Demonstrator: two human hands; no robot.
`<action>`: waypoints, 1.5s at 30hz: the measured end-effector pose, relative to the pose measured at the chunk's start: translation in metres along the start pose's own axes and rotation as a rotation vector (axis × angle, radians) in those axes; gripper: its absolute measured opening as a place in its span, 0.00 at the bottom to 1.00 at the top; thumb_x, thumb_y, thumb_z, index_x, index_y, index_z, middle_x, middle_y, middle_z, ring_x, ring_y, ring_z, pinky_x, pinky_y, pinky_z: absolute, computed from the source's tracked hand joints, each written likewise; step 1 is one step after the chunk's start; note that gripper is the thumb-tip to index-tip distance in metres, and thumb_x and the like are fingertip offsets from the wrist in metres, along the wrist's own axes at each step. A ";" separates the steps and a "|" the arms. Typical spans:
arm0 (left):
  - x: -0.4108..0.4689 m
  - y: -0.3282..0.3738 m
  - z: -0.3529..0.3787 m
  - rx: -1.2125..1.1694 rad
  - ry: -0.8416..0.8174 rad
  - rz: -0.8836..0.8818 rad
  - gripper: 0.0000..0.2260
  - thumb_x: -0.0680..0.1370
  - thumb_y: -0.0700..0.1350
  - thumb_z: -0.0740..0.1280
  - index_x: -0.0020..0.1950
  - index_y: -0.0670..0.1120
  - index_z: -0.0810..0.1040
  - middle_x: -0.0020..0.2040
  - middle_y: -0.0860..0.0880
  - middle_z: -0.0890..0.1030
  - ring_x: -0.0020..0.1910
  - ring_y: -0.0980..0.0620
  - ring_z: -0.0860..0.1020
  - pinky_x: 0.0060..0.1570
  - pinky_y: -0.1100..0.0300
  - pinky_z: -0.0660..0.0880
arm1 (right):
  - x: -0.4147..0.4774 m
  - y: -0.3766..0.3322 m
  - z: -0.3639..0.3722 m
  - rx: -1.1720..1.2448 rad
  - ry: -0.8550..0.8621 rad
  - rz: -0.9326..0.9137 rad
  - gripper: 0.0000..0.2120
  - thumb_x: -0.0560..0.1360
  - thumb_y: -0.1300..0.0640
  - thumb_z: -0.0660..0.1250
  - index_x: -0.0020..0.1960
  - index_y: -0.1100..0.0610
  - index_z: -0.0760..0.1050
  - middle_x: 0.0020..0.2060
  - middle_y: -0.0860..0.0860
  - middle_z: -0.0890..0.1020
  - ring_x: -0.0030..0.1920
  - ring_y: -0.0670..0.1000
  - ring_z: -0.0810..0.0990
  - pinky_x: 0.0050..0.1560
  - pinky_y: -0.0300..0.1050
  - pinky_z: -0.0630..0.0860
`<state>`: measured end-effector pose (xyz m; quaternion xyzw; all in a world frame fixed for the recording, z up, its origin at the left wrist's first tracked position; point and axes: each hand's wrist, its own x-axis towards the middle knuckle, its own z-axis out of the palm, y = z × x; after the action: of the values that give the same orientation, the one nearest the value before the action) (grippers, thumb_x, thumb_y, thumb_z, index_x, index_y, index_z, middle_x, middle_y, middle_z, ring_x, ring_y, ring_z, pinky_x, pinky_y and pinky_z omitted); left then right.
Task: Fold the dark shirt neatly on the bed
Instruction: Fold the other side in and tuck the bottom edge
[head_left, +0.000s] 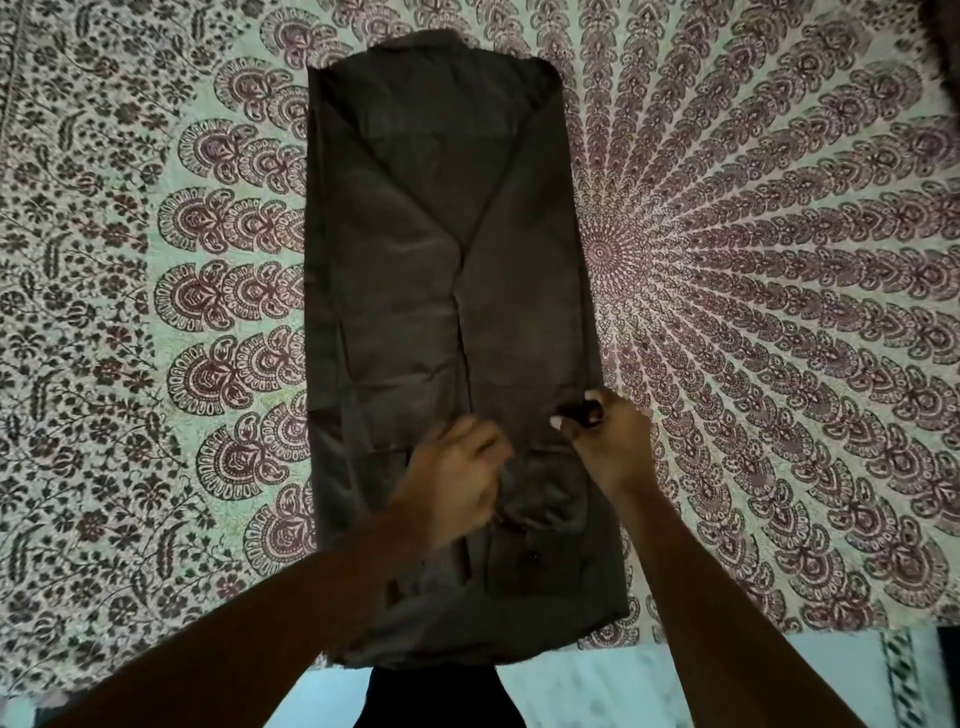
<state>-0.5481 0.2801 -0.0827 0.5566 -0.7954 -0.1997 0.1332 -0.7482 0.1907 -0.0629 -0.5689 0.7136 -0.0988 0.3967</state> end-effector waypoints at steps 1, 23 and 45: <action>0.018 -0.008 -0.006 0.036 0.061 -0.091 0.12 0.70 0.42 0.68 0.53 0.46 0.81 0.54 0.48 0.80 0.53 0.42 0.79 0.47 0.49 0.78 | 0.012 -0.008 -0.001 0.009 0.022 -0.027 0.19 0.72 0.55 0.80 0.59 0.62 0.82 0.45 0.56 0.86 0.45 0.52 0.81 0.43 0.35 0.70; 0.218 -0.144 -0.052 -0.201 0.162 -0.604 0.12 0.76 0.50 0.73 0.58 0.50 0.83 0.44 0.55 0.84 0.53 0.46 0.81 0.59 0.44 0.77 | 0.227 -0.122 -0.003 0.149 0.233 -0.167 0.13 0.77 0.52 0.74 0.55 0.61 0.83 0.40 0.50 0.81 0.44 0.50 0.79 0.42 0.34 0.66; 0.254 -0.186 -0.062 -0.562 -0.034 -0.688 0.08 0.76 0.39 0.76 0.52 0.49 0.82 0.39 0.56 0.80 0.33 0.63 0.75 0.38 0.77 0.69 | 0.398 -0.235 -0.006 0.232 0.106 0.002 0.19 0.73 0.52 0.77 0.58 0.60 0.76 0.54 0.56 0.82 0.57 0.58 0.82 0.54 0.49 0.80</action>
<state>-0.4542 -0.0244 -0.1172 0.7276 -0.4808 -0.4501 0.1920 -0.5953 -0.2439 -0.1004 -0.5123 0.7180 -0.2102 0.4218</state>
